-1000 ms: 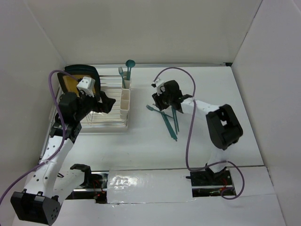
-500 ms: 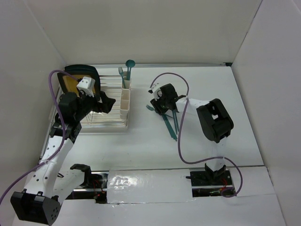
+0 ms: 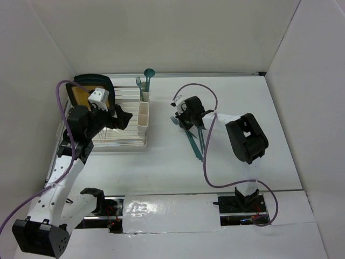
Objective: Sort the eating utensils into containers
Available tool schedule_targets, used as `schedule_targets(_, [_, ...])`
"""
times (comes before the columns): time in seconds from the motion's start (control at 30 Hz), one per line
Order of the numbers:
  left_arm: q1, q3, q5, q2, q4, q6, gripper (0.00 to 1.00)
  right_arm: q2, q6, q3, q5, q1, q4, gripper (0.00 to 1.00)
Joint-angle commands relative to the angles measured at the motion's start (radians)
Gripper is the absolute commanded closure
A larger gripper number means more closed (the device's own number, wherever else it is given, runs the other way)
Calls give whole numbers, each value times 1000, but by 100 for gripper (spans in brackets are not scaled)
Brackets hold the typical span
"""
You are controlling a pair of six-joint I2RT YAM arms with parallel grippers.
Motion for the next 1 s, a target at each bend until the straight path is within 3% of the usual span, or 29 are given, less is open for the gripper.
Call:
schedule_targets(0.0, [6,-1,-13,-3,43,22,0,-126,91,1,-36,-37,58,100])
schedule_targets(0.2, [6,5,-89,-4,32,9,0,-327,298,68,-178,-75,174,100])
schedule_targets(0.4, [6,-9,-117,-29,43,4,0,-459,542,42,-237,-75,595,100])
schedule_targets(0.43, [6,-9,-108,-26,46,4,0,-462,565,42,-256,-72,727,100])
schedule_targets(0.67, [4,-6,-102,-17,45,4,0,-309,841,54,-280,-45,1155,100])
schedule_targets(0.97, [4,-12,-99,-30,52,15,0,-35,786,274,-332,52,1231,100])
